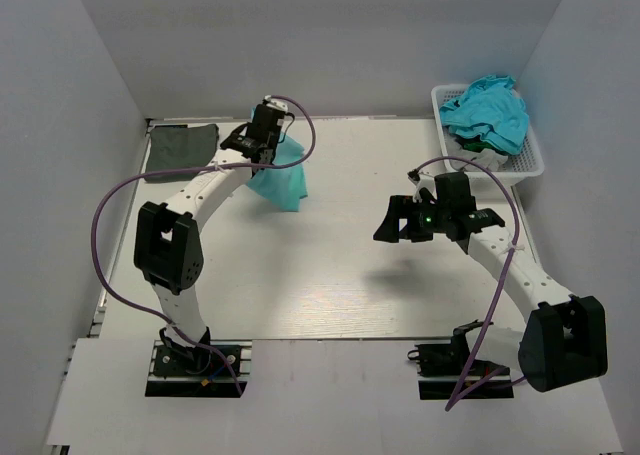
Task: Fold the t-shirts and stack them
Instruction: Put the neatly folded tshirt into the corner of the board with the left arm
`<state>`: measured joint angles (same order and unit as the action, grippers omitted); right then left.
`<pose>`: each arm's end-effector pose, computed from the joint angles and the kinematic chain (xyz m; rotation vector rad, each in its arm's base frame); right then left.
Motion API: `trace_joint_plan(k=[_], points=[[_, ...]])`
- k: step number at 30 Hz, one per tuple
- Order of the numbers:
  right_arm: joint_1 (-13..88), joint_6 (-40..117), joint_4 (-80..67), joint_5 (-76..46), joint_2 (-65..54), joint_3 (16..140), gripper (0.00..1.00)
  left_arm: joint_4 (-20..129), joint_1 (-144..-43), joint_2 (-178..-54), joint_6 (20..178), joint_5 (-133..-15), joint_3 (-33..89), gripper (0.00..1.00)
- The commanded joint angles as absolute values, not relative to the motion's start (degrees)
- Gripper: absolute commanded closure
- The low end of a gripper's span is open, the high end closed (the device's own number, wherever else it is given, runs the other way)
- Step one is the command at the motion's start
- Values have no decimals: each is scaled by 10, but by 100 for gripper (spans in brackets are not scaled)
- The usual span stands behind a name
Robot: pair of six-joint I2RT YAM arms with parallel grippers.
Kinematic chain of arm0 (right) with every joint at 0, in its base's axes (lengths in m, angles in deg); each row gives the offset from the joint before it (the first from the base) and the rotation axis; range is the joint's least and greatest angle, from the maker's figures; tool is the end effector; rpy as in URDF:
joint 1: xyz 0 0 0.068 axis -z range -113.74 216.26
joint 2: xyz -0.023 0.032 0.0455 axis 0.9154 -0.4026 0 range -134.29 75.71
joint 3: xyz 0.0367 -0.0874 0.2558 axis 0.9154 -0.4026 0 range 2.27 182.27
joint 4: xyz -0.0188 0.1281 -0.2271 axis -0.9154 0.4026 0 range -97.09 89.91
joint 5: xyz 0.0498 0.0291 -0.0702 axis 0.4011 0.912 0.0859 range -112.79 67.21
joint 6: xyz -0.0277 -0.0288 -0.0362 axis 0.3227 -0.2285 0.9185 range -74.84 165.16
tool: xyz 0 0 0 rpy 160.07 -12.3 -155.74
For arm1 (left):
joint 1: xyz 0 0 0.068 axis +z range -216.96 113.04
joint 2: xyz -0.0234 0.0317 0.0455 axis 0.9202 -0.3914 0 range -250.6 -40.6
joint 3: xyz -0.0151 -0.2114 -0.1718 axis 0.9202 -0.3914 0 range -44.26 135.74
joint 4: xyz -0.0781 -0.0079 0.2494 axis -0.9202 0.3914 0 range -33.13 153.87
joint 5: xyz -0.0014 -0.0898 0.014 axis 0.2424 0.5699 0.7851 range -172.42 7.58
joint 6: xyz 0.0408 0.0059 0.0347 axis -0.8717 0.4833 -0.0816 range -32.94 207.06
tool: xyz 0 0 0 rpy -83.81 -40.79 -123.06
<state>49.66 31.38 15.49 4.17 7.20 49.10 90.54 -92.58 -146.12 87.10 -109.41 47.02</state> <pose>0.2338 0.0866 0.2506 -0.2976 2.3618 0.8097 0.3800 -0.1644 0.2874 0.3033 2.2977 0.3428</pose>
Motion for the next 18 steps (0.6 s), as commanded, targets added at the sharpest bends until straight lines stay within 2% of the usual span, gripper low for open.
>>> trace_joint_plan(k=[1, 7, 14, 18], points=[[498, 303, 144, 31, 69, 517, 10, 882, -896, -1426, 776, -1145, 506, 100], [499, 293, 145, 43, 35, 550, 10, 804, -845, -1414, 676, -1127, 508, 100], [499, 280, 146, 65, 5, 569, 10, 865, -780, -1478, 662, -1097, 652, 100], [497, 283, 153, 68, -4, 583, 10, 871, -747, -1489, 662, -1084, 674, 100]])
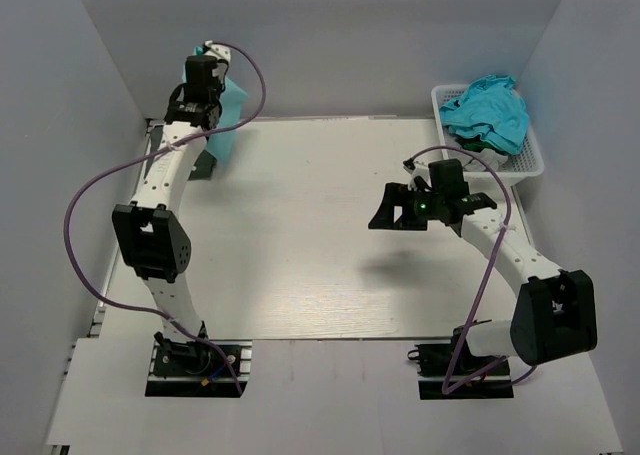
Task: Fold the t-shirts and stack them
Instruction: Put the neatly folded tshirt into the corner of the board with the left arm
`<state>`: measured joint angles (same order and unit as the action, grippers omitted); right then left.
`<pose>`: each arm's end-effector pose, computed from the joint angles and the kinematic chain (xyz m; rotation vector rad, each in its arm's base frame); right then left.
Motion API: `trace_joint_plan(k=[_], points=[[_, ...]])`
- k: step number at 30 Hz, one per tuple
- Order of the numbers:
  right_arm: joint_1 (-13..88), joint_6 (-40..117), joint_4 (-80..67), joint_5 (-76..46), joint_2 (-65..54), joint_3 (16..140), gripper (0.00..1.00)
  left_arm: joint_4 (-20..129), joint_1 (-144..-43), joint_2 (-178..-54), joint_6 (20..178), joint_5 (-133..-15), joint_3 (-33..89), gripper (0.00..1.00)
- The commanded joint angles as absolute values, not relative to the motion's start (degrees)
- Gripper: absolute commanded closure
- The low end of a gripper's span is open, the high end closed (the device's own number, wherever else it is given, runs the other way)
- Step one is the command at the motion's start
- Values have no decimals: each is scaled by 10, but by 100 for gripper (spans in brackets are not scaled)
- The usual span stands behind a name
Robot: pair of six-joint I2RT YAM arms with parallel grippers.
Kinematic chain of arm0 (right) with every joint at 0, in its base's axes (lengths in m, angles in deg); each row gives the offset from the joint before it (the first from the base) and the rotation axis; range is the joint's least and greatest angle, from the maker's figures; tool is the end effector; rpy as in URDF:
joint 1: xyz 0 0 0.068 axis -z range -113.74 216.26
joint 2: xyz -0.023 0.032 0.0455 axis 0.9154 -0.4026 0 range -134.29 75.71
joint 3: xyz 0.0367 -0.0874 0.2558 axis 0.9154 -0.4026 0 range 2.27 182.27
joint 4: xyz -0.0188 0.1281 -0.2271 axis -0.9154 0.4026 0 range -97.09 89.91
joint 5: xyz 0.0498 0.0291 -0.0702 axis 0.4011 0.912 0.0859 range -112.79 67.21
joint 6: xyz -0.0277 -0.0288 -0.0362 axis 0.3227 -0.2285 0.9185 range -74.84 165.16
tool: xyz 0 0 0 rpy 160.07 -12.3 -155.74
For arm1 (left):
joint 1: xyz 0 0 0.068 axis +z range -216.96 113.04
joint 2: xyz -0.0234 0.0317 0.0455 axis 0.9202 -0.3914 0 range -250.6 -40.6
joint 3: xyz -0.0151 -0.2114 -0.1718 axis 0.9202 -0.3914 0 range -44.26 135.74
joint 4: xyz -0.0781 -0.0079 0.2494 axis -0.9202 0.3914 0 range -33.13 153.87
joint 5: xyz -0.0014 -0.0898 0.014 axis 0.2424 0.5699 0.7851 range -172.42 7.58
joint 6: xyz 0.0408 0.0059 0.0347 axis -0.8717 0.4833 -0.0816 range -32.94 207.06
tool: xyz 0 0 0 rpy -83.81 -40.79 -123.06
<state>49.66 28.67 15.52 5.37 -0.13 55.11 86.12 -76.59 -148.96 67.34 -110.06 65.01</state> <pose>0.2616 0.0956 0.2537 -0.2477 2.3991 0.8557 0.4366 -0.0574 0.3779 0.2269 2.0456 0.6059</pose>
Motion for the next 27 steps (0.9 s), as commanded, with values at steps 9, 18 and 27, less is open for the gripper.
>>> trace_joint_plan(k=[9, 18, 27], points=[[497, 284, 174, 47, -19, 609, 10, 889, -698, -1502, 675, -1019, 691, 100], [497, 282, 186, 36, -44, 632, 10, 895, -654, -1551, 690, -997, 702, 100], [498, 278, 188, 36, -71, 655, 10, 889, -584, -1612, 721, -983, 747, 100]])
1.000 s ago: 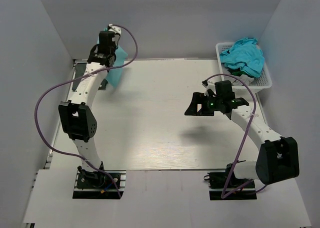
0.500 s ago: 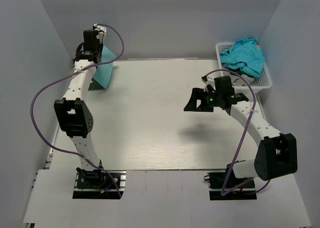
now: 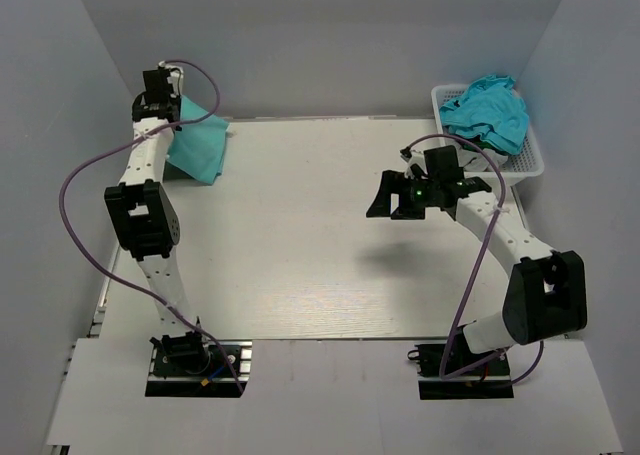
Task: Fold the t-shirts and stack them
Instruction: Put the neatly folded tshirt into the corner of the board with the left arm
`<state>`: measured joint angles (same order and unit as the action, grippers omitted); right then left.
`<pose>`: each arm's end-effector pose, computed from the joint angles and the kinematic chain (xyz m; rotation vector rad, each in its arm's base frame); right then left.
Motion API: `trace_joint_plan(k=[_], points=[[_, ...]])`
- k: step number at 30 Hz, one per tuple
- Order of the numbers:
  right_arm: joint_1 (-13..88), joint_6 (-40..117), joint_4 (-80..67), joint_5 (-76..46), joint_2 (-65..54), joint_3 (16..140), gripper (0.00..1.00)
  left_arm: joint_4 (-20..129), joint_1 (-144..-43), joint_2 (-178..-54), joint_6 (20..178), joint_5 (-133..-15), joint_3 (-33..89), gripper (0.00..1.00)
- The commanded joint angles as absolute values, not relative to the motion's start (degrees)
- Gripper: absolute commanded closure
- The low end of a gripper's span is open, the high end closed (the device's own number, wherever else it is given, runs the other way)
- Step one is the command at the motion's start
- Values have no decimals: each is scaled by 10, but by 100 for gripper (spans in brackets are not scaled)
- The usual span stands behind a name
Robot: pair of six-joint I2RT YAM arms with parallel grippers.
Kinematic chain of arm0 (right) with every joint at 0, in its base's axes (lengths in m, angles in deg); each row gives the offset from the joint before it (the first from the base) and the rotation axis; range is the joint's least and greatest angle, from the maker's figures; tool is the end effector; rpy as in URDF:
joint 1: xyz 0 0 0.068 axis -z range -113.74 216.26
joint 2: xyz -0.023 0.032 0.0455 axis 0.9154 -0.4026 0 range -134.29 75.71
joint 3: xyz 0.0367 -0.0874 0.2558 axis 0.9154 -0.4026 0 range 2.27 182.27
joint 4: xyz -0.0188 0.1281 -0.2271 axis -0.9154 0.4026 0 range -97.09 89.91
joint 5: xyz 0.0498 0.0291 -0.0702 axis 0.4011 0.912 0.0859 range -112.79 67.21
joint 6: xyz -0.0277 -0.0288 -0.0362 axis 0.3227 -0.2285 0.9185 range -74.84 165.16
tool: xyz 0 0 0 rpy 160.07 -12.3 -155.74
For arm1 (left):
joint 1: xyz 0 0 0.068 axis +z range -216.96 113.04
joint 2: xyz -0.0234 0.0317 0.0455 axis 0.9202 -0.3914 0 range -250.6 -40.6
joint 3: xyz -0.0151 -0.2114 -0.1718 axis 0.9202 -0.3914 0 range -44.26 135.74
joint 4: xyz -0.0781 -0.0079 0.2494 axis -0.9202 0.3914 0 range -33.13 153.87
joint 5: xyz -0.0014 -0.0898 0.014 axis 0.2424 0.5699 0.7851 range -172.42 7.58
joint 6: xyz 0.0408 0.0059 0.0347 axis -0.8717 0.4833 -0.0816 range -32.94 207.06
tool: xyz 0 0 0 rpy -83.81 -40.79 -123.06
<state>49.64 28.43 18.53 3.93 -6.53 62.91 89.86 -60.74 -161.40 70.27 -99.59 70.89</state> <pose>0.2886 0.1029 0.2630 -0.2237 2.4314 0.8264 0.4852 0.0634 0.3085 0.0451 2.2671 0.5515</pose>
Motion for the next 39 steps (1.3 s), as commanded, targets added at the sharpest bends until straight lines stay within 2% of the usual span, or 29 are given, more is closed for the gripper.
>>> trace_joint_plan(k=[1, 11, 15, 16, 17, 18, 19, 28, 32, 36, 39], points=[[497, 278, 190, 35, -75, 662, 10, 889, -579, -1619, 729, -978, 754, 100], [495, 271, 198, 38, -129, 699, 10, 902, -528, -1724, 787, -949, 838, 100], [496, 268, 193, 51, -142, 713, 10, 902, -518, -1752, 809, -985, 852, 100], [496, 267, 192, 52, -145, 714, 10, 908, -518, -1757, 809, -996, 860, 70], [496, 266, 193, 54, -148, 714, 10, 908, -512, -1757, 809, -1003, 866, 49], [495, 267, 194, 54, -150, 715, 10, 917, -512, -1764, 815, -1004, 874, 35], [495, 267, 194, 59, -152, 715, 10, 922, -512, -1764, 815, -997, 874, 1], [494, 282, 171, 59, -102, 690, 10, 961, -528, -1683, 878, -911, 863, 0], [494, 280, 148, 60, -59, 647, 10, 1005, -539, -1624, 963, -829, 832, 0], [497, 274, 126, 58, -19, 591, 10, 976, -612, -1515, 1012, -797, 699, 0], [498, 264, 109, 42, 29, 548, 10, 990, -686, -1409, 1077, -832, 526, 0]])
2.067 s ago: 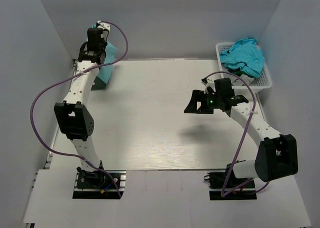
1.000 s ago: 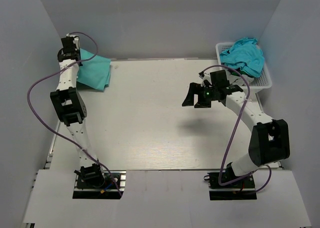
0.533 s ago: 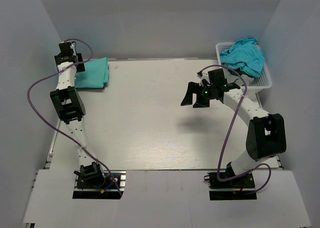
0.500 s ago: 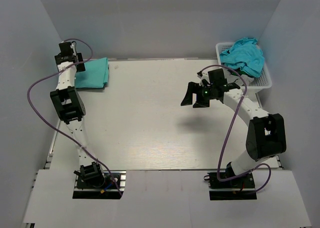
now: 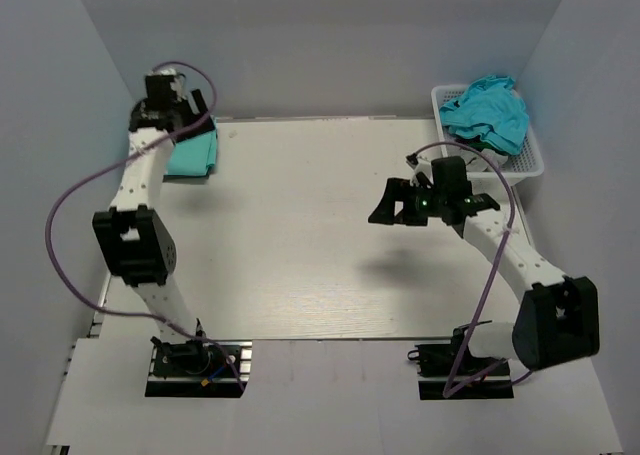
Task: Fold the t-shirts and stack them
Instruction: Put the neatly folded tshirt into the corner of the board with the left arm
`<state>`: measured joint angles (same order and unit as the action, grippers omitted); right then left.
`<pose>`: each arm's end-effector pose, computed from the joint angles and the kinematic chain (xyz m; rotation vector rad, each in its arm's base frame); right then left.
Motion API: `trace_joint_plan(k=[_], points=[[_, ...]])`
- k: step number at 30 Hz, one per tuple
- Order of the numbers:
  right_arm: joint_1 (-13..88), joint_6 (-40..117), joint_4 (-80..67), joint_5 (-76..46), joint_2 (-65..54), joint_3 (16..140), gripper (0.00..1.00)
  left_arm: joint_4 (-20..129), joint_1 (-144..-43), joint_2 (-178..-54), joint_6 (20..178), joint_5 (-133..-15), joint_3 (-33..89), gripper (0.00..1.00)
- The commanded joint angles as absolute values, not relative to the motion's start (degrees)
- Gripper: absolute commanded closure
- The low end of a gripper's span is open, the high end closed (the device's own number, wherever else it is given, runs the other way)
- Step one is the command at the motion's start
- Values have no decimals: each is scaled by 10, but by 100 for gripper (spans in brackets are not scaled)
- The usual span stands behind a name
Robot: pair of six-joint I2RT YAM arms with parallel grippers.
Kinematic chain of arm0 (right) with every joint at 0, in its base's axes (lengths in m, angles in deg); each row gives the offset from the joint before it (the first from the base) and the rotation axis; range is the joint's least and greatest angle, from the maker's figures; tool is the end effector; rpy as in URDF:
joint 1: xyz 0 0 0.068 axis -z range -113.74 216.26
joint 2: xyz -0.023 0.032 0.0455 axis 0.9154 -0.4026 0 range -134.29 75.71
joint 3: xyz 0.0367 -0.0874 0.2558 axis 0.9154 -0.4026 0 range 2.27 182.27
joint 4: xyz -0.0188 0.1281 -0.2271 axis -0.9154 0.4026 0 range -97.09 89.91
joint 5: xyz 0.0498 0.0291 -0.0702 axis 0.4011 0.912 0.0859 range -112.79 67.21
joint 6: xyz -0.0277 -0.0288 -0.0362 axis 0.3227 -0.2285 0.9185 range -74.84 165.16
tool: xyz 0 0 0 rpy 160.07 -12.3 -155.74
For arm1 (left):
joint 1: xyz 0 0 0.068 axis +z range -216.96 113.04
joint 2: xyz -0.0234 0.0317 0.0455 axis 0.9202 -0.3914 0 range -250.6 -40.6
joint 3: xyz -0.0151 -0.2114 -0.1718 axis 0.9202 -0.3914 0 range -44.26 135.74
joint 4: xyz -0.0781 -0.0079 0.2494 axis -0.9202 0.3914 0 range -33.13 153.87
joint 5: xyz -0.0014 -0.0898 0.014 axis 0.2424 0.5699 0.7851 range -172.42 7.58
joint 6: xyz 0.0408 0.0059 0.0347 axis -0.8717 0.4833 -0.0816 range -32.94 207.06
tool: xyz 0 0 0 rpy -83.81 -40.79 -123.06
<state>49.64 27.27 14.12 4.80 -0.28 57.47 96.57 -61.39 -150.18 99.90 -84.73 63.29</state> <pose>0.2682 0.0973 0.2681 -0.2298 2.3430 0.8579 0.4350 0.0439 0.3407 -0.3879 2.2654 -0.0191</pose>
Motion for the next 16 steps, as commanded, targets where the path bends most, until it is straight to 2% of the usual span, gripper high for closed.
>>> trace_joint_plan(k=[1, 2, 3, 6, 11, 16], points=[[497, 266, 110, 37, 66, 532, 10, 984, -703, -1374, 1097, -832, 470, 0], [497, 265, 110, 22, 78, 512, 10, 937, -720, -1289, 1132, -832, 410, 0], [497, 264, 106, 10, 92, 492, 10, 902, -753, -1246, 1140, -811, 289, 0], [497, 264, 102, -30, 151, 461, 10, 846, -791, -1149, 1180, -735, 143, 0], [497, 243, 99, -72, 217, 403, 10, 879, -843, -1037, 1209, -773, 89, 0], [497, 235, 61, -92, 265, 374, 10, 890, -854, -1007, 1185, -810, 106, 0]])
